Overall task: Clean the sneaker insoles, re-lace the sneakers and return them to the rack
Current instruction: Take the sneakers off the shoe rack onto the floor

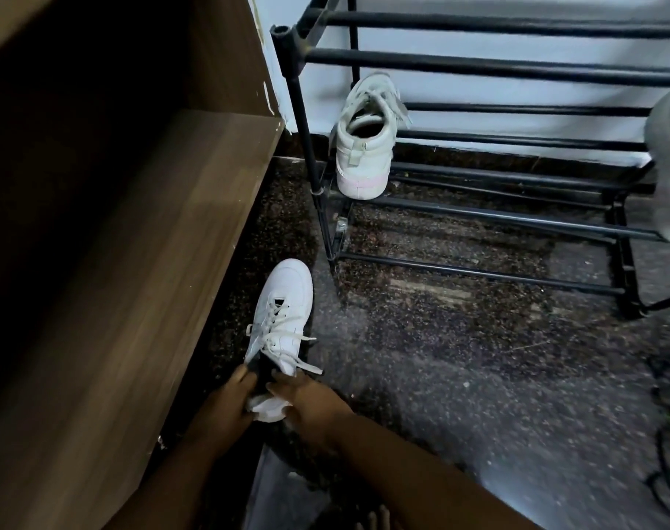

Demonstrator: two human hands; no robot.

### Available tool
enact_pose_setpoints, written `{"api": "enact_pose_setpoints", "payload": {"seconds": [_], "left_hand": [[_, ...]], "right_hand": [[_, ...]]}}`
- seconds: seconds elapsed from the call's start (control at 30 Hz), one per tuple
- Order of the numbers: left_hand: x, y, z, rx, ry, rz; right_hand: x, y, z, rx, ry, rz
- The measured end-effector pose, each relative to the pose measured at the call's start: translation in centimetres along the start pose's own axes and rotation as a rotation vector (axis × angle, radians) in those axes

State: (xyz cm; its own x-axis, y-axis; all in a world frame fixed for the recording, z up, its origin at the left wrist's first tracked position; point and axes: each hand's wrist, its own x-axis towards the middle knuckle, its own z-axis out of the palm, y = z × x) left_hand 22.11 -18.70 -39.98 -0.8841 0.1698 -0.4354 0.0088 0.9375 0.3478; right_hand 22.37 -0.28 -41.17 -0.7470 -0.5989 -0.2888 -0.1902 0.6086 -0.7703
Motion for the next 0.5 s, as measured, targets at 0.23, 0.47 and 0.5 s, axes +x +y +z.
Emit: {"api": "enact_pose_setpoints", "payload": {"seconds": [0.23,0.47,0.5], "left_hand": [[-0.8,6.4,-5.3,0.067,0.356,0.326],[-1.1,29.7,-14.8,-0.230,0.706,0.711],[-1.3,32.8,-15.8,-0.247,0.695,0.751]], "right_hand": [[-5.9,-4.4,-13.4,-0.141,0.345,-0.170],[-17.4,-7.7,-30.4,-0.391,1.340,-0.218],[-19.2,-7.6,-32.1,-0.401,1.465,-0.159]]}}
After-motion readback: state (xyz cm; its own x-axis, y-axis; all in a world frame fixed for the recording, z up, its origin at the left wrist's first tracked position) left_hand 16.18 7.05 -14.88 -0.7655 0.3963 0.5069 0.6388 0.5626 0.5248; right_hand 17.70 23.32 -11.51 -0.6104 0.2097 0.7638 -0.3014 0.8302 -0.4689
